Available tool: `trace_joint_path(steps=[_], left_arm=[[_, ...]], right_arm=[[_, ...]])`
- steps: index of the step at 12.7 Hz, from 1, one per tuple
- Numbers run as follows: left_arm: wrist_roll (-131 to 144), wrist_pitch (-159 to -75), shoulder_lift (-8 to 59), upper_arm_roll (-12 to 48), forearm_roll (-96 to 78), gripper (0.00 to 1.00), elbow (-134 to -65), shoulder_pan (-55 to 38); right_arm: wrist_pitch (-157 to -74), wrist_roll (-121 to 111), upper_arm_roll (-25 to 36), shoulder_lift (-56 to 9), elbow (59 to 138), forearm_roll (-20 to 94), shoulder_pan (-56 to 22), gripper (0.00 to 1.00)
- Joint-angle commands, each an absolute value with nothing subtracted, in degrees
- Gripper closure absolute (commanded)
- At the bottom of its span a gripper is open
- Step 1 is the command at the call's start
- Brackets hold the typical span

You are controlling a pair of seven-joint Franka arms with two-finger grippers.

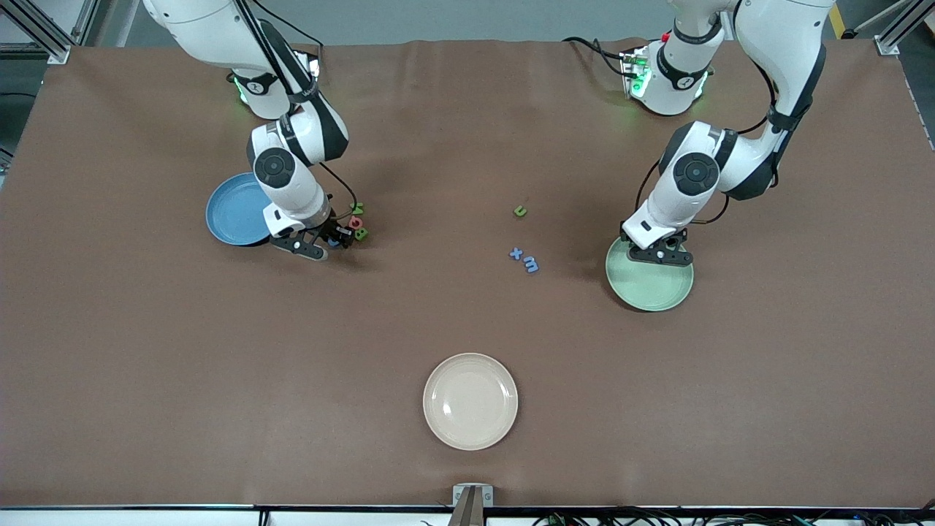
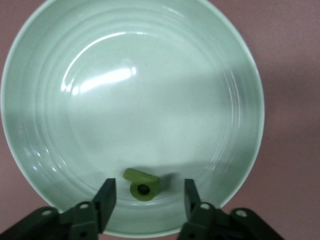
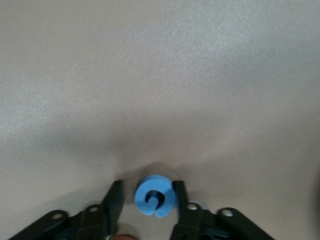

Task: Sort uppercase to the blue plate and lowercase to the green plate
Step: 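Open both grippers to drop d on the green plate, c on the blue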

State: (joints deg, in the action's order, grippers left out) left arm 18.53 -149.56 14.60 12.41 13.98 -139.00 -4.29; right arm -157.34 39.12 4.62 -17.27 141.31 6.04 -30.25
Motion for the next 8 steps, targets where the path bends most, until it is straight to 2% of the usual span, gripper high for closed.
trace_joint_path(steps=[1, 4, 8], left_arm=[[18.28, -149.16, 13.36, 12.92, 14.85, 0.0, -136.94, -3.78], [23.09, -145.91, 14.06, 15.02, 12.84, 0.0, -131.86, -4.3], [38.98, -143.61, 19.15, 19.76, 10.63, 0.0, -123.86, -4.92]], right_arm=[[-154.79, 39.03, 4.92, -16.53, 141.86, 6.33, -29.45, 0.94], [-147.68, 29.05, 5.19, -11.54, 141.59, 6.33, -22.62, 0.98], [-137.4, 9.11, 5.27, -4.15, 141.59, 5.98, -9.53, 0.98]])
